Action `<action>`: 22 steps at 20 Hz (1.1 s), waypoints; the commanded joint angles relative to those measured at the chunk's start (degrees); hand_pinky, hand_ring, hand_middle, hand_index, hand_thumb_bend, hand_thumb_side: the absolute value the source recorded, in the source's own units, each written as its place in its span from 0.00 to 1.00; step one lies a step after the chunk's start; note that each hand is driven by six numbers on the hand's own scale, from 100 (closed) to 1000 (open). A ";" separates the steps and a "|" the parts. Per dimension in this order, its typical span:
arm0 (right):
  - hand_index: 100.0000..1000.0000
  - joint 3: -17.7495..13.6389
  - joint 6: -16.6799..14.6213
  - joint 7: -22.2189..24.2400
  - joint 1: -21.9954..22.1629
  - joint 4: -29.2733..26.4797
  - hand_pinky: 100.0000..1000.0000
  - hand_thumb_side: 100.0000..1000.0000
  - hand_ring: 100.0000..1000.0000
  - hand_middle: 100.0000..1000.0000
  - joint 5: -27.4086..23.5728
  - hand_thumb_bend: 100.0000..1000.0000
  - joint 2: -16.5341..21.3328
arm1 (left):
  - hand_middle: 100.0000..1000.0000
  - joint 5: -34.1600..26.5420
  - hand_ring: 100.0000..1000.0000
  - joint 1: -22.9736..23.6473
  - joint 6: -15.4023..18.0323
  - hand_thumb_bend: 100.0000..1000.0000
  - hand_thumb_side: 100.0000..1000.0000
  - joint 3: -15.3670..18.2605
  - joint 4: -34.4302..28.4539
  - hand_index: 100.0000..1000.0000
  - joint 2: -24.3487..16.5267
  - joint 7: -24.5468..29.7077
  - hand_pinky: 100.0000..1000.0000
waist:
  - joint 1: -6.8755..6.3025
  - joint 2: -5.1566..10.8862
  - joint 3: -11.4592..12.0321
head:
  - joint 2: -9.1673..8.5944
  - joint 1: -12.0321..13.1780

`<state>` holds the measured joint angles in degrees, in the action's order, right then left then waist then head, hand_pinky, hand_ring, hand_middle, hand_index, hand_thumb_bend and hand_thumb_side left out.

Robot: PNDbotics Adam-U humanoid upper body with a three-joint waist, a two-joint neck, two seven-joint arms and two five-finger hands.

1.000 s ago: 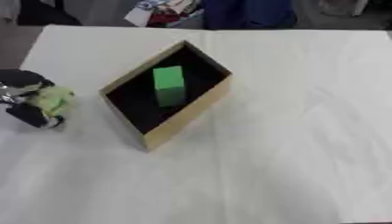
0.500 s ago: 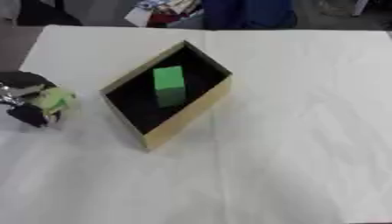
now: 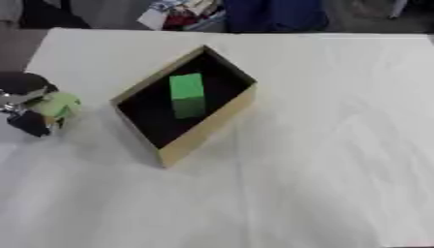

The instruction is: Pick up objects on the table and place them in the box.

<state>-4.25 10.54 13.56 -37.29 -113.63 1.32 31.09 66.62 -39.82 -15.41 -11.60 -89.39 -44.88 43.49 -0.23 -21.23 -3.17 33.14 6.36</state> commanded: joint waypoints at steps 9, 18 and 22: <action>0.90 -0.95 0.13 -0.53 0.01 -0.96 0.95 0.97 0.96 0.58 -0.41 0.37 1.27 | 0.62 1.13 0.69 -9.79 1.33 0.00 0.44 -1.43 -13.33 0.69 0.97 -0.86 0.70 | -0.45 2.31 0.26 | 0.52 -0.69; 0.90 -0.88 0.31 -0.52 0.07 -0.96 0.95 0.98 0.96 0.58 -0.41 0.37 1.01 | 0.63 -4.94 0.68 -16.55 0.37 0.00 0.48 -5.41 -16.44 0.70 11.02 -1.00 0.70 | -0.46 2.35 0.14 | 1.22 -0.48; 0.90 -0.82 0.43 -0.43 -0.07 -0.96 0.95 0.98 0.96 0.58 -0.44 0.37 0.75 | 0.63 -7.12 0.68 -17.63 0.25 0.00 0.48 -7.57 -14.15 0.70 14.46 -1.79 0.71 | -0.48 2.27 0.10 | 1.32 -0.37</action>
<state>-4.56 10.85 13.26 -36.76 -113.63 1.30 31.06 60.24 -56.19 -15.06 -18.97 -103.66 -30.73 42.13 -0.75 -20.31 -3.01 34.24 5.91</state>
